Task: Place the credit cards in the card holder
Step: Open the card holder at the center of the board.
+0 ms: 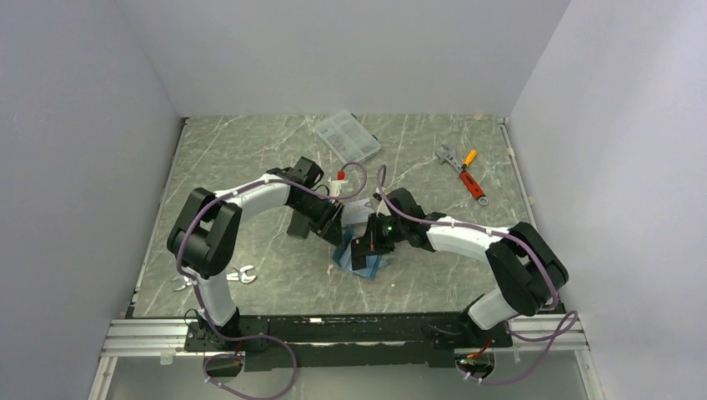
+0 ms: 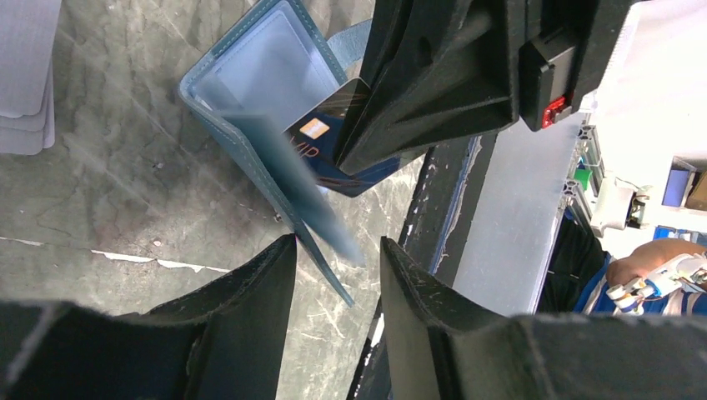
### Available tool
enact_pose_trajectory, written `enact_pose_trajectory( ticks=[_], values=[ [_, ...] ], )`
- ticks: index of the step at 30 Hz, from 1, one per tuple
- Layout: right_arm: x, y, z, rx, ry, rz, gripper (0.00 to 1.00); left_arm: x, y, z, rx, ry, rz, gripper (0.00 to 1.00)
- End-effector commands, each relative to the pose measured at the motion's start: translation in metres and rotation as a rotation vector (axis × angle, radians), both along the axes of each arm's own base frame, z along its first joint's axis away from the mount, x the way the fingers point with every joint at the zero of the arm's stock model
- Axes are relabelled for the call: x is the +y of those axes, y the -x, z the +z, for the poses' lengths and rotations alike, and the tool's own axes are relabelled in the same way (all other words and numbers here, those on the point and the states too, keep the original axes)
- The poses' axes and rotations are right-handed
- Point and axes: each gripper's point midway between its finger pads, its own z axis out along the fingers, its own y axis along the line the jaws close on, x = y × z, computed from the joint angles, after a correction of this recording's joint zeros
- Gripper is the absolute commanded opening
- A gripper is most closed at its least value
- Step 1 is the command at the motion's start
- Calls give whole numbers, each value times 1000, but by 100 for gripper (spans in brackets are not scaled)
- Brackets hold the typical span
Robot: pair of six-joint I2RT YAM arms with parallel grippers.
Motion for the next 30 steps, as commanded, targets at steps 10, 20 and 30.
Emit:
enact_pose_trajectory(
  ticks=[10,20,30],
  values=[
    [28,-17,18,-63,-81,26,0,-5,-9,5,-9,15,2,49],
    [28,-11,16,-62,-86,26,0,7,-22,-21,-25,-116,76,51],
    [30,1,8,-49,-80,43,0,6,-21,-10,96,-9,100,62]
  ],
)
